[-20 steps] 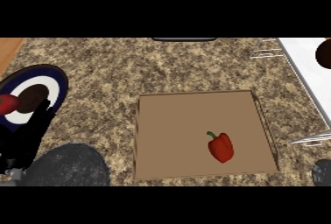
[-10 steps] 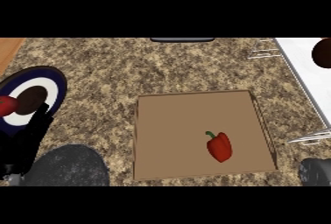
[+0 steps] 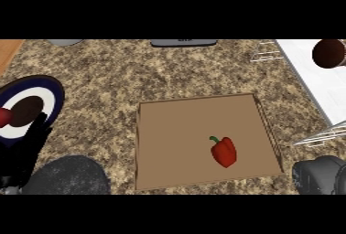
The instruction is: Pick the cupcake from the tray and place it in the tiered shelf
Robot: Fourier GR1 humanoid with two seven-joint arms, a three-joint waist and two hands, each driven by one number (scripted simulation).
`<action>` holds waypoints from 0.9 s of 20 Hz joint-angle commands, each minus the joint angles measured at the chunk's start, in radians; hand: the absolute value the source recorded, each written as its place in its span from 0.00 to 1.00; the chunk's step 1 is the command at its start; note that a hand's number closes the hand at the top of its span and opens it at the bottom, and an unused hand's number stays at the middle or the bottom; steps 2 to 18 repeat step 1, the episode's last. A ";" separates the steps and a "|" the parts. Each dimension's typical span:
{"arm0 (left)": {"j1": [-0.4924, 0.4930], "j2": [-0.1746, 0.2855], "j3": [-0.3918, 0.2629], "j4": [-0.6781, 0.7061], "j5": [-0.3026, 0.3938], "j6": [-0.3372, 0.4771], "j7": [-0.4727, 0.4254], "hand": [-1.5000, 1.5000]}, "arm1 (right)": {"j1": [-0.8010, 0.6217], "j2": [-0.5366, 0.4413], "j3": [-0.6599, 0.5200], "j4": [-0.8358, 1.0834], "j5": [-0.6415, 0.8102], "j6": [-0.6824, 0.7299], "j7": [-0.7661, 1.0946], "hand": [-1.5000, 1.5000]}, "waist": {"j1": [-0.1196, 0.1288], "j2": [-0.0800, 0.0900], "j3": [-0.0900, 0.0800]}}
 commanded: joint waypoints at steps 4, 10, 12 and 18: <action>0.004 0.001 0.014 -0.004 0.010 0.004 0.010 0.50 | -0.072 0.035 0.110 -0.114 0.139 0.277 0.062 0.00 | -0.017 -0.013 -0.003; 0.004 0.001 0.014 -0.004 0.010 0.004 0.010 0.50 | -0.072 0.035 0.110 -0.114 0.139 0.277 0.062 0.00 | -0.017 -0.013 -0.003; 0.004 0.001 0.014 -0.004 0.010 0.004 0.010 0.50 | -0.072 0.035 0.110 -0.114 0.139 0.277 0.062 0.00 | -0.017 -0.013 -0.003; 0.004 0.001 0.014 -0.004 0.010 0.004 0.010 0.50 | -0.072 0.035 0.110 -0.114 0.139 0.277 0.062 0.00 | -0.017 -0.013 -0.003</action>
